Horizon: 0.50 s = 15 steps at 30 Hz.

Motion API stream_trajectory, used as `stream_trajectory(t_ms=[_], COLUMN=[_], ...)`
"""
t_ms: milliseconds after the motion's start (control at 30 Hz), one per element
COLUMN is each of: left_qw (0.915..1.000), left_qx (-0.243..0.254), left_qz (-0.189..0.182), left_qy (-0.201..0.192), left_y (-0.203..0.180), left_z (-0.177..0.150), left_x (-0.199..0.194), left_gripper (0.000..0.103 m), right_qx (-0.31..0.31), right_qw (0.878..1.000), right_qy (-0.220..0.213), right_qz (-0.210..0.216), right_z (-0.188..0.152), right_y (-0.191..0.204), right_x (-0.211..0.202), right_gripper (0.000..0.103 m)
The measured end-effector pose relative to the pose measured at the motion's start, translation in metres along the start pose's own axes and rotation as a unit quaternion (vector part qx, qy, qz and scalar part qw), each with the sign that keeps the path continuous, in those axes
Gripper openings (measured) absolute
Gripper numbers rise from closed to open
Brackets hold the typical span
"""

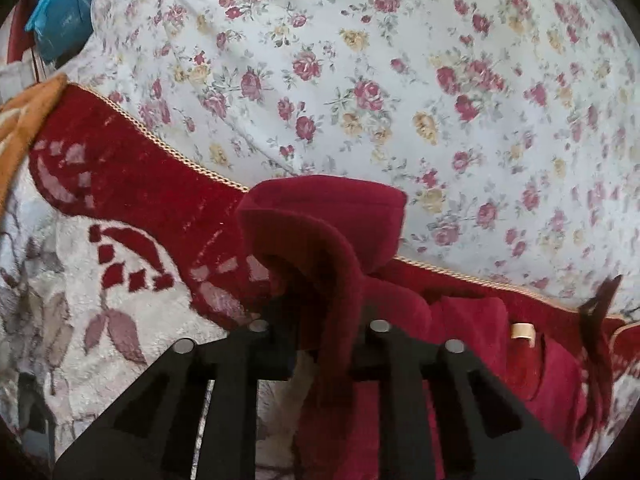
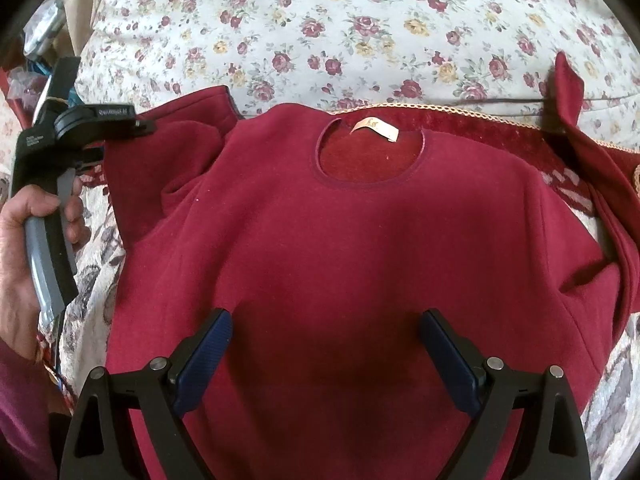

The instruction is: Fold small clothes

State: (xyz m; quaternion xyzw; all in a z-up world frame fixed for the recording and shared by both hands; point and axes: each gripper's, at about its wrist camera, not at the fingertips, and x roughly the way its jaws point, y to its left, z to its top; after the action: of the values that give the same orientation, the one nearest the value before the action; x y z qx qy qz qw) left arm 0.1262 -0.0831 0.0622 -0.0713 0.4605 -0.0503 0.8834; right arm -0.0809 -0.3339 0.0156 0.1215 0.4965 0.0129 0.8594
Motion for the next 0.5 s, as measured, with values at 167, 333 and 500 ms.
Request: stream_trajectory(t_ms=[167,333,500], left_qw=[0.9966,0.9758,0.9414], left_qx=[0.008,0.139,0.294], left_qz=[-0.074,-0.146,-0.165], left_qy=[-0.034,-0.084,-0.02], left_y=[-0.003,-0.041,-0.084], left_z=[-0.006,-0.054,-0.154], left_x=[-0.044,-0.115,-0.122], left_gripper=[0.012,0.012,0.012], right_qx=[0.009,0.024,0.054], right_qw=[1.0,0.999,0.997], right_qy=[-0.007,-0.028,-0.057], right_qz=[0.001,0.0,-0.008], right_z=[-0.001,0.001,0.006], right_y=[-0.005,-0.014,-0.034], right_x=[-0.01,-0.029,-0.052], right_gripper=[0.094,0.094,0.094])
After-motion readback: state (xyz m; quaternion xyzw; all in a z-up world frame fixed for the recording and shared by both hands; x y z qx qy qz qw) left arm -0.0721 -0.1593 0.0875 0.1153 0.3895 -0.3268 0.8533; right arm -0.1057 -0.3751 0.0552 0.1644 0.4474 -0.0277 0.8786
